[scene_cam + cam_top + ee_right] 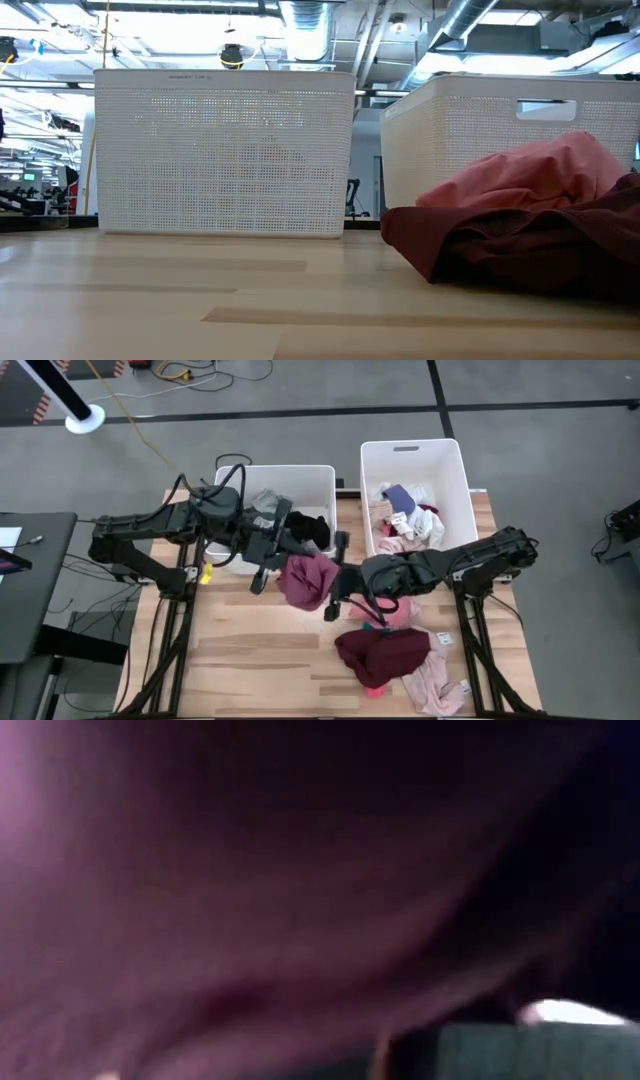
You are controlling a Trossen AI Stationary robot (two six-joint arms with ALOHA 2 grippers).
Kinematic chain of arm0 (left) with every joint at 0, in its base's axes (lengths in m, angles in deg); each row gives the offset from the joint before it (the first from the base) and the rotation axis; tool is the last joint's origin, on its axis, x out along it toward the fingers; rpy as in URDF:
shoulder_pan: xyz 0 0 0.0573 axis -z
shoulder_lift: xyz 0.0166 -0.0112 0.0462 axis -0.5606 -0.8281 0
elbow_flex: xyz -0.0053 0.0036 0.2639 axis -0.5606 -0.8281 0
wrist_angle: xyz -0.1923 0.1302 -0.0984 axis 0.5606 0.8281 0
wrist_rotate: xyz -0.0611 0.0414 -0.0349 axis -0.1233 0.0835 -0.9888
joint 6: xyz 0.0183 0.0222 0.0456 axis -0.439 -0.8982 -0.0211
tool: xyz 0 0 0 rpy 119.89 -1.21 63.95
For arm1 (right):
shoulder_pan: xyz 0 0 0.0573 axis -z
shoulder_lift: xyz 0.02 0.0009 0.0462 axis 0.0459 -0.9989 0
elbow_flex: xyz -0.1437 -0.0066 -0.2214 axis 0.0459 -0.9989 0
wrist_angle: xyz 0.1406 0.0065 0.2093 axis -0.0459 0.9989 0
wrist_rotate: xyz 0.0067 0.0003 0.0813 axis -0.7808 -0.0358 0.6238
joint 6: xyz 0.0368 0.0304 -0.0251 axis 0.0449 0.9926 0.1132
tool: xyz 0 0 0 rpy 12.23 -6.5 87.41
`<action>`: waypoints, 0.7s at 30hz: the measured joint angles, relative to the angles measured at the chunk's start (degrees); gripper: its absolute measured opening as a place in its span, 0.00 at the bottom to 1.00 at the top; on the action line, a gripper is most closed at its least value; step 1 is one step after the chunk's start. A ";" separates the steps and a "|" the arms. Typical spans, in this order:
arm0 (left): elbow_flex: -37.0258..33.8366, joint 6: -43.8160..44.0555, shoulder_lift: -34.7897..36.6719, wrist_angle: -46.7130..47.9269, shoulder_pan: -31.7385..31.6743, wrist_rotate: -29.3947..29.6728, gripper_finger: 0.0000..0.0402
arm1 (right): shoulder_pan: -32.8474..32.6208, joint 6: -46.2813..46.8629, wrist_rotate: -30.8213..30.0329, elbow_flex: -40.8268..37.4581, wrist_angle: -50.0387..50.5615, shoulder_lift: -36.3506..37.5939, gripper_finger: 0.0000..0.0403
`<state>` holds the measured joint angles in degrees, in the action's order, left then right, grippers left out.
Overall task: Sort clothes
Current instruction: Put the red underwear into the right white laundry organizer
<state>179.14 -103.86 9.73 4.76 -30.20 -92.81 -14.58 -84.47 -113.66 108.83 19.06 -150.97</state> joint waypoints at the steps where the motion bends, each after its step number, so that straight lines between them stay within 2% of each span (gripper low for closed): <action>1: -0.01 0.02 0.10 0.79 -0.10 1.41 0.12 | -0.04 -0.20 -1.74 0.00 0.48 0.39 0.01; 9: -0.04 3.35 0.26 7.32 -0.39 16.85 0.38 | 0.13 -1.86 -13.13 0.00 0.87 5.50 0.00; 14: -0.04 7.11 0.25 11.00 -1.84 17.83 0.47 | 0.13 -4.24 -18.74 0.02 1.04 9.89 0.00; 21: -0.07 10.54 0.24 14.72 -2.46 17.81 0.50 | 0.48 -5.89 -28.45 0.02 5.59 15.70 0.00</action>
<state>179.07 -93.32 9.97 19.48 -32.67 -75.01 -14.10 -90.36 -142.11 108.85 24.66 -135.27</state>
